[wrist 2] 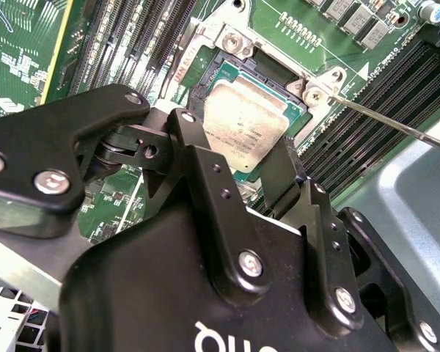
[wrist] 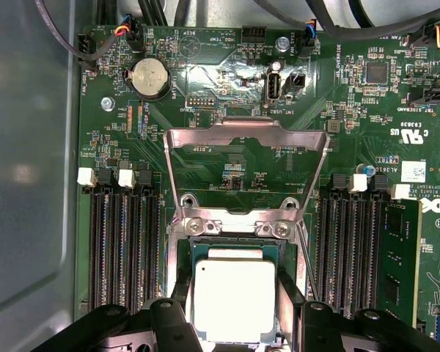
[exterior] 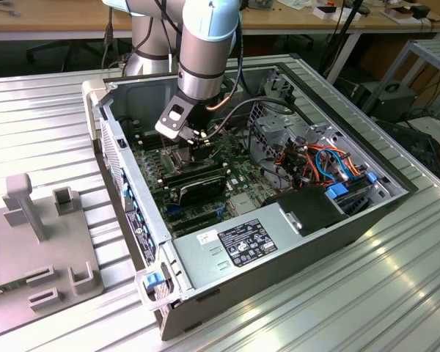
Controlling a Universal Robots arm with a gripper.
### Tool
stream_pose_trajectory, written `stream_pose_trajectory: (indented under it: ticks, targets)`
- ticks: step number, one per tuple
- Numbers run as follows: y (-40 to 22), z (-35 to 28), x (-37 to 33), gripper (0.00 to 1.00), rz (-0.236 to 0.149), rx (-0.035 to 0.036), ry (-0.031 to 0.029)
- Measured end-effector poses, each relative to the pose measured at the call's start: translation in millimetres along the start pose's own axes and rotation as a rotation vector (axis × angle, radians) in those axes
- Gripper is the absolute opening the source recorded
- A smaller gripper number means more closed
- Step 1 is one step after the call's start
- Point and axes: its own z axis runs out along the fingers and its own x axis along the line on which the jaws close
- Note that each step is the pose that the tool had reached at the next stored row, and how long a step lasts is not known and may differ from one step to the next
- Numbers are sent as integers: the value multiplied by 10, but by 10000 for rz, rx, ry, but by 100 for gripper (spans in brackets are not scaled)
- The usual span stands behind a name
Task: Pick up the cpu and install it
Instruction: 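Place the cpu into insertion slot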
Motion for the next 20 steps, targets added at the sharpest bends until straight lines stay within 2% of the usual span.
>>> stream_pose_trajectory:
  ticks: [3,4,13,20]
  targets:
    - [1,4,2,55,1,-6,8]
    - [1,3,1,62,0,-5,6]
    - [0,-2,0,62,0,-1,2]
    - [2,-86,2,62,0,-1,-1]
